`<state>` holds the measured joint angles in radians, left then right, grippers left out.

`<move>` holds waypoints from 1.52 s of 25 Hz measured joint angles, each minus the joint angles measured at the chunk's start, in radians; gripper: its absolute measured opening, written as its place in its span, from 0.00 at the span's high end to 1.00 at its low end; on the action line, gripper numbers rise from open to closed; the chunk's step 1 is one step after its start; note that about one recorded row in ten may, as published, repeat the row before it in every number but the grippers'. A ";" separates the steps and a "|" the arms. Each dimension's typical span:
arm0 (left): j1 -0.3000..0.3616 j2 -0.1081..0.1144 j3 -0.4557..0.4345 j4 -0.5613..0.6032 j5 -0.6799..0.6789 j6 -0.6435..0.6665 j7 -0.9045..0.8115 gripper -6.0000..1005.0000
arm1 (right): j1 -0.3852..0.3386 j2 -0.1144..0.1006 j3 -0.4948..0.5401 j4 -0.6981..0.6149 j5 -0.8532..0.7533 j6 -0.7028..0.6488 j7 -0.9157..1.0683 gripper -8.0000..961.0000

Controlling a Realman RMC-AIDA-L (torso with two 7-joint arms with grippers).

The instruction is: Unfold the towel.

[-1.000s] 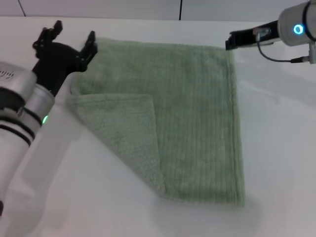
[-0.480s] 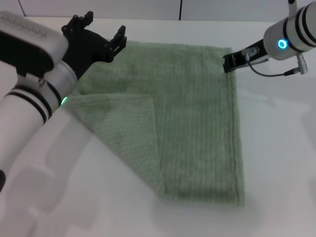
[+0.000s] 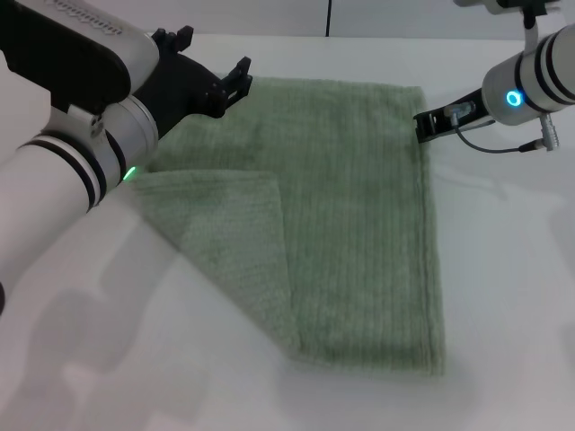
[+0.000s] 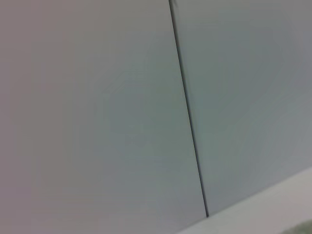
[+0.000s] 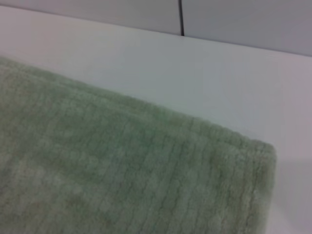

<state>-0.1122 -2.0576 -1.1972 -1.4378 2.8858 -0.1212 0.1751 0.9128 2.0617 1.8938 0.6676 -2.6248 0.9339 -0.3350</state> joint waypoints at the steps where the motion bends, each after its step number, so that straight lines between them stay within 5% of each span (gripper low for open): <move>1: 0.000 0.000 0.000 0.000 0.000 0.000 0.000 0.23 | -0.001 0.000 0.000 -0.002 0.000 -0.007 0.000 0.99; 2: 0.000 0.000 0.000 0.000 0.000 0.000 0.000 0.23 | -0.003 0.000 0.000 -0.004 -0.001 -0.014 0.000 0.99; 3: 0.002 0.000 -0.018 -0.079 0.000 -0.162 0.045 0.23 | -0.004 0.000 0.000 -0.008 -0.001 -0.027 -0.001 0.99; 5: 0.002 -0.002 -0.024 -0.130 0.001 -0.265 0.082 0.23 | -0.004 0.000 0.000 -0.011 -0.001 -0.033 -0.001 0.99; 8: 0.013 -0.002 -0.020 -0.184 0.001 -0.324 0.103 0.23 | -0.004 0.000 0.001 -0.012 -0.001 -0.044 -0.001 0.99; 25: 0.010 -0.003 -0.007 -0.233 0.001 -0.440 0.166 0.23 | -0.041 0.011 -0.001 -0.029 0.137 -0.141 -0.073 0.99; 38: -0.190 -0.011 -0.080 -0.281 -0.003 -0.896 0.064 0.23 | -0.031 0.009 -0.001 -0.038 0.133 -0.153 -0.072 0.99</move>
<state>-0.3023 -2.0683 -1.2776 -1.7185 2.8832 -1.0172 0.2395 0.8822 2.0708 1.8928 0.6291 -2.4918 0.7808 -0.4071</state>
